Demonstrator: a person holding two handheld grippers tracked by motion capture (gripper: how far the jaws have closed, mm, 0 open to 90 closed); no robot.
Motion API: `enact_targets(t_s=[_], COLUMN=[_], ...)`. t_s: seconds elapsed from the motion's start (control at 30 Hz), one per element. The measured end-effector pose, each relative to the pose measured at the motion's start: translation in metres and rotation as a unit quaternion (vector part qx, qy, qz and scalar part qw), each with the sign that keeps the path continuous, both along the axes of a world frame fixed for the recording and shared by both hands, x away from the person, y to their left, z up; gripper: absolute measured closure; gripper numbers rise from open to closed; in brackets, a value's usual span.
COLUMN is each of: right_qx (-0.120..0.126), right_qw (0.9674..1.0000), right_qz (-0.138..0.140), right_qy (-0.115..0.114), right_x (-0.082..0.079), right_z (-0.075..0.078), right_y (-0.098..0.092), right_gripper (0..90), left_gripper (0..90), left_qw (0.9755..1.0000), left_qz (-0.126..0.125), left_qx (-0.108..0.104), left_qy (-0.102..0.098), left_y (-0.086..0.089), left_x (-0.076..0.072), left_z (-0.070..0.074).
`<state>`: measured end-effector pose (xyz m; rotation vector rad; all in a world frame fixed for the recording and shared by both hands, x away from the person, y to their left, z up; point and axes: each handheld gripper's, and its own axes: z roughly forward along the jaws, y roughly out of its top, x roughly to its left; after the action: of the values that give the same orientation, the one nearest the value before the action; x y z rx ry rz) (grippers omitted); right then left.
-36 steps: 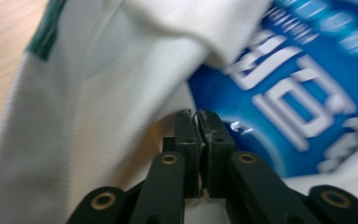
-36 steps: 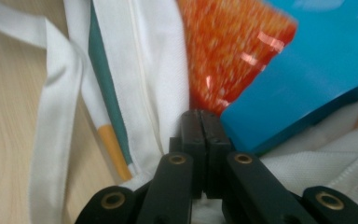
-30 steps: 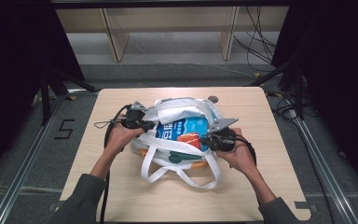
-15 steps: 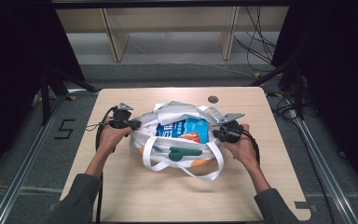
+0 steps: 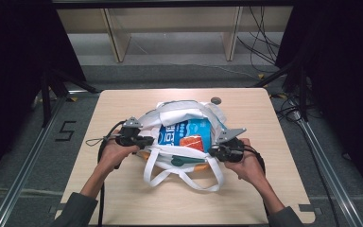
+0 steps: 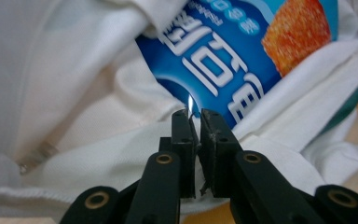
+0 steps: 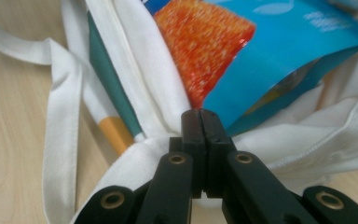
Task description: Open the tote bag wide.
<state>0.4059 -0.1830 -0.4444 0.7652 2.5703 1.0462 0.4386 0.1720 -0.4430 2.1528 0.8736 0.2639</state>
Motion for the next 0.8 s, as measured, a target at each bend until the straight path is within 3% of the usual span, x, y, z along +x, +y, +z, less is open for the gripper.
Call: enact_targets(t_s=[0.13, 0.3, 0.33, 0.37, 0.53, 0.57, 0.6, 0.63, 0.73, 0.8], right_qx=[0.006, 0.040, 0.042, 0.043, 0.058, 0.060, 0.060, 0.059, 0.064, 0.063], right_qw=[0.9999, 0.9985, 0.9981, 0.9979, 0.9970, 0.9969, 0.9964, 0.9965, 0.9958, 0.9959], right_qz=[-0.005, -0.024, -0.028, -0.027, -0.029, -0.040, -0.038, -0.036, -0.041, -0.041], right_qy=[-0.006, -0.029, -0.036, -0.041, -0.042, -0.032, -0.046, -0.048, -0.051, -0.051], right_x=[0.000, -0.001, -0.001, -0.001, -0.002, -0.004, -0.003, -0.002, -0.002, -0.002], right_z=[0.007, 0.020, 0.021, 0.022, 0.025, 0.025, 0.025, 0.026, 0.027, 0.027], right_y=[0.000, -0.006, -0.008, -0.009, -0.014, -0.014, -0.016, -0.016, -0.018, -0.019], right_gripper=[89.9, 88.3, 87.4, 87.3, 84.2, 83.7, 83.1, 82.3, 80.4, 79.6], left_gripper=[83.5, 79.7, 78.8, 78.2, 73.8, 73.0, 72.0, 71.2, 68.3, 66.2], left_qw=[1.0000, 0.9995, 0.9989, 0.9989, 0.9982, 0.9980, 0.9981, 0.9974, 0.9977, 0.9969], left_qz=[-0.001, 0.019, 0.024, 0.024, 0.027, 0.028, 0.024, 0.029, 0.018, 0.024], left_qx=[0.003, -0.019, -0.033, -0.033, -0.047, -0.049, -0.050, -0.061, -0.058, -0.067], left_qy=[-0.002, -0.014, -0.022, -0.022, -0.026, -0.028, -0.026, -0.027, -0.030, -0.033], left_y=[0.001, 0.003, 0.005, 0.005, 0.007, 0.007, 0.006, 0.004, 0.005, 0.004], left_x=[-0.001, -0.005, -0.007, -0.007, -0.012, -0.014, -0.015, -0.016, -0.019, -0.020], left_z=[0.002, 0.008, 0.009, 0.009, 0.013, 0.014, 0.015, 0.015, 0.020, 0.021])
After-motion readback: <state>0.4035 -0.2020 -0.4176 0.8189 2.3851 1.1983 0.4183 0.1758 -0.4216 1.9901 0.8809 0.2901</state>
